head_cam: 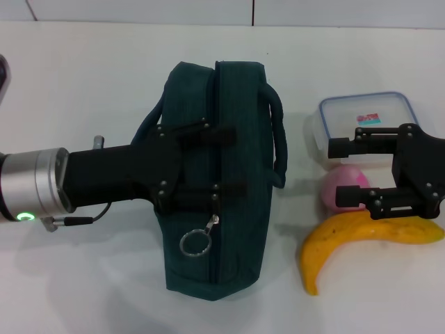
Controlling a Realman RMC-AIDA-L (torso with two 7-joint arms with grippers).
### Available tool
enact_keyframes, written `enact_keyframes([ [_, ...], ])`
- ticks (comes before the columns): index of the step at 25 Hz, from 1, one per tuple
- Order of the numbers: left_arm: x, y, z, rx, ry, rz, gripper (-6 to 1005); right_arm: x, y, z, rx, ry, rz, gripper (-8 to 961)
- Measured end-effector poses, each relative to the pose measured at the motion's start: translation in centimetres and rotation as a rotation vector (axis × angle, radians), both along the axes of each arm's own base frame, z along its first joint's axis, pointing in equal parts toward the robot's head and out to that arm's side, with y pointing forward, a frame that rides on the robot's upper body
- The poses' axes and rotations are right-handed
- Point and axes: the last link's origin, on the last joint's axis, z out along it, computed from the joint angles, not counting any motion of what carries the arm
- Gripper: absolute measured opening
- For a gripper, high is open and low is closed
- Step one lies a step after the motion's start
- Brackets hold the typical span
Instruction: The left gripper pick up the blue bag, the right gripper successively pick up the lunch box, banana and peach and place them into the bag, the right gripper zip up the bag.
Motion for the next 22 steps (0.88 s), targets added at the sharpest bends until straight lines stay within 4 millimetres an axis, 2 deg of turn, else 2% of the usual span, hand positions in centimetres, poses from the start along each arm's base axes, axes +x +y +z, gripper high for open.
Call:
enact_keyframes([
  [22,0.35,0.17,-0.08,-0.003,-0.010,-0.001,880,0.05,0.26,-0.67,0.008,-0.014,-0.021,696],
])
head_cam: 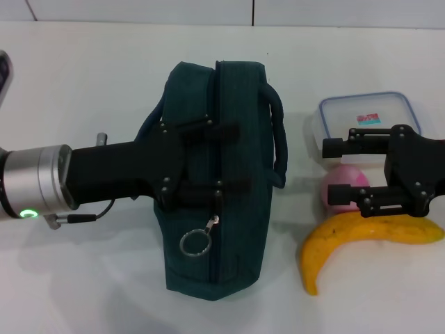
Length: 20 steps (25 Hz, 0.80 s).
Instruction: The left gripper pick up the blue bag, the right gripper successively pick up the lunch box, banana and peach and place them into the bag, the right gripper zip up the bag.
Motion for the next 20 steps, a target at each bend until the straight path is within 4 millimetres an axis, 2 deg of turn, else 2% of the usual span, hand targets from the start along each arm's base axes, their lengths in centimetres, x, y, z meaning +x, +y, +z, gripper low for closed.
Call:
enact_keyframes([
  [17,0.01,-0.38,-0.15,-0.013,-0.010,-0.002,878,0.36,-0.46,-0.49,-0.026,0.009,-0.020,694],
  [20,0.29,-0.40,0.32,-0.013,-0.042,-0.007,878,0.45,-0.47,-0.51,-0.024,0.007,-0.025,694],
])
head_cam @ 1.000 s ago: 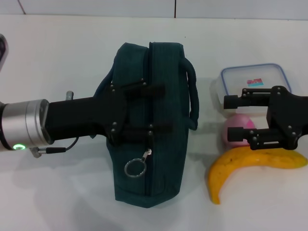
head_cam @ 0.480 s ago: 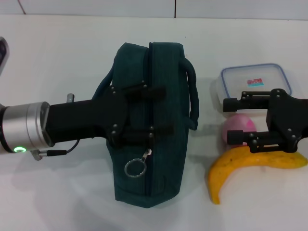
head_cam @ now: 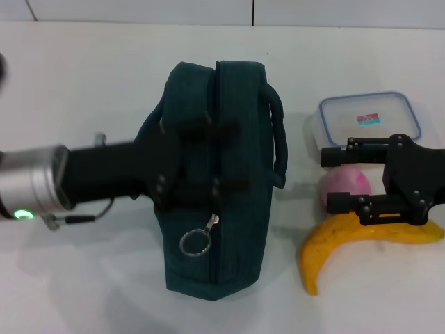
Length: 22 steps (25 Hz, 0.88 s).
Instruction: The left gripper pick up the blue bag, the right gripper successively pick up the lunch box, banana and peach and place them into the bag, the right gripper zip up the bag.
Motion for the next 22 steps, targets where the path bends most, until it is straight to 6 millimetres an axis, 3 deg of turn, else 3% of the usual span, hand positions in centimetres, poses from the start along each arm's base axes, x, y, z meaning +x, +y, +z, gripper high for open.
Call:
enact_keyframes([
  [5,0.7,1.6,3.9,0.026,-0.082,0.075,878,0.2,-0.1,0.0,0.001,-0.002,-0.007,693],
  [10,0.0,3.7,9.9,-0.046,0.007,0.289,877,0.3,-0.2,0.0,0.001,-0.003,-0.011,692],
  [13,-1.0,4.5,11.8,-0.142,0.108,0.497,877,0.4,-0.2,0.0,-0.001,-0.002,-0.015,691],
  [18,-1.3,4.6,11.8,-0.273,0.262,0.710,877,0.6,-0.4,-0.2,-0.008,0.005,-0.027,690],
  [22,-0.9,5.0,10.1,-0.376,0.306,0.765,876,0.6,-0.4,-0.3,-0.015,0.008,-0.030,689],
])
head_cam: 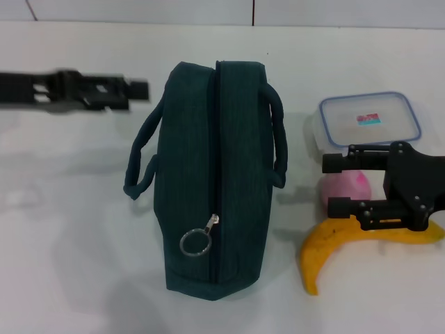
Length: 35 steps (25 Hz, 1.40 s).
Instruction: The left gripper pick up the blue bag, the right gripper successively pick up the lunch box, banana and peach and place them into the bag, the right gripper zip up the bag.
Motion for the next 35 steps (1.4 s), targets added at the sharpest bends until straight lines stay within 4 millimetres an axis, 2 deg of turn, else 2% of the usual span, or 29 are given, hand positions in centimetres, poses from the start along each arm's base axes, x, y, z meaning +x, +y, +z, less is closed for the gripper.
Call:
enact_keyframes([
  [5,1.6,0.4,-2.3,-0.109,0.024,-0.001,876,0.1,-0.1,0.0,0.002,0.001,0.001,687],
  [16,3.0,1.6,-3.6,-0.175,0.126,0.010,875,0.7,-0.7,-0.2,0.003,0.012,-0.003,684],
  [21,3.1,1.8,-3.8,-0.180,0.156,-0.018,767,1.0,-0.9,-0.1,0.008,0.015,-0.014,682],
  [29,3.2,1.9,-3.9,-0.177,0.154,-0.009,531,1.6,-1.4,-0.2,0.006,0.021,-0.041,680],
  [35,3.1,1.8,-4.0,-0.170,0.139,-0.007,289,2.5,-1.2,0.0,0.047,0.075,-0.130,678],
])
